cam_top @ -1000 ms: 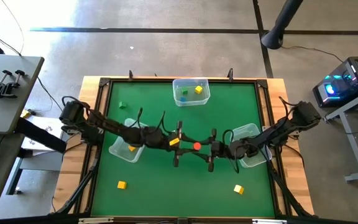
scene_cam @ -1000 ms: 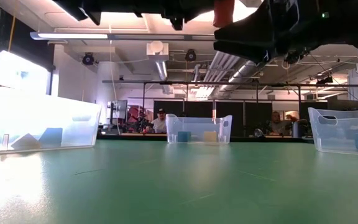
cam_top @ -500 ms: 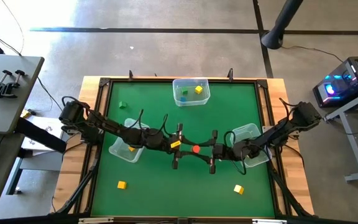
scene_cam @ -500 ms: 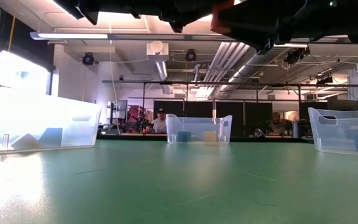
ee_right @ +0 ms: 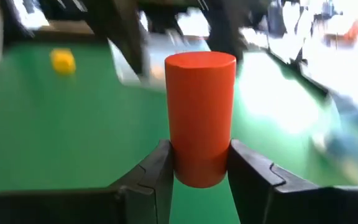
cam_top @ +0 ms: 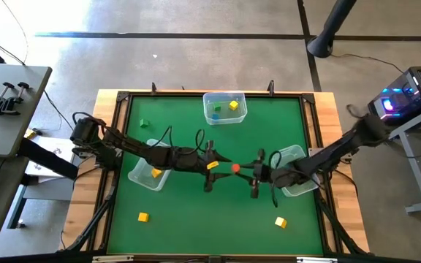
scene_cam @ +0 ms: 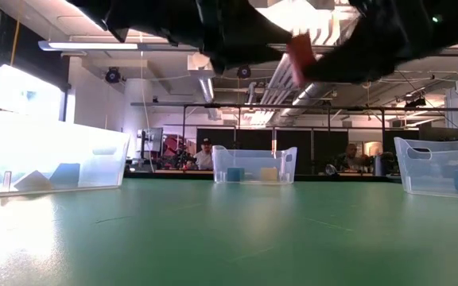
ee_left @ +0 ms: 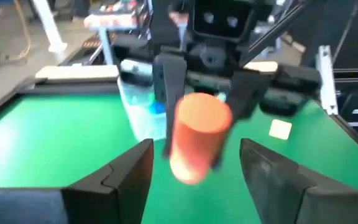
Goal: Sort blocks by size
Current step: Put the orange cylindrical block into the bottom right transparent bin
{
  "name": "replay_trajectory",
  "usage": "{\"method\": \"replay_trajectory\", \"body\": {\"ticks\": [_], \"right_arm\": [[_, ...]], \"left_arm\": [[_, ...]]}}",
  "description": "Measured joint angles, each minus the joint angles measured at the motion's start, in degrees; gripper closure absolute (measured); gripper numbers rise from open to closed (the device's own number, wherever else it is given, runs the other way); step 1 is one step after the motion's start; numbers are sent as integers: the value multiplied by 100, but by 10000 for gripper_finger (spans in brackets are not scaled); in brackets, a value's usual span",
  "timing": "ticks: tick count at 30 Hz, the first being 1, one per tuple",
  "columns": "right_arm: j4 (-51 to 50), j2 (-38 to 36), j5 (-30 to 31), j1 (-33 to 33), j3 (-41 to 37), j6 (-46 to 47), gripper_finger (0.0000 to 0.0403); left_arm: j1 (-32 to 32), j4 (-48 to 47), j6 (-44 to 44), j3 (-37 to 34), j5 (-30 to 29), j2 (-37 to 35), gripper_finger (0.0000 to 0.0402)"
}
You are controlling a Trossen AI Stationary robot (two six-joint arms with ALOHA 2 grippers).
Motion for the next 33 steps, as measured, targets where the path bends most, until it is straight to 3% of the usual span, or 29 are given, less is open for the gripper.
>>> {"method": "replay_trajectory", "body": {"ticks": [4,9,13,19,29,33], "right_arm": [[-2404,-891,-18,-1,0,1634,286],[-5510,-1841,-852,129,0,4304,286],[-6984,-2317,-1253,554,1,5729,286],[-7843,-2709,-1380,1095,9,6808,286],[-8632,-2850,-1069,1467,652,6913,286],[-9270,-2851,-1770,1507,877,7499,286]], "left_arm": [[-7,-237,-288,0,-265,0,174],[-4,-288,-383,0,-312,0,174],[-7,-300,-383,0,-310,0,174],[-7,-341,-388,0,-307,0,174],[-7,-344,-390,0,-293,0,174],[-12,-375,-391,0,-292,0,174]]}}
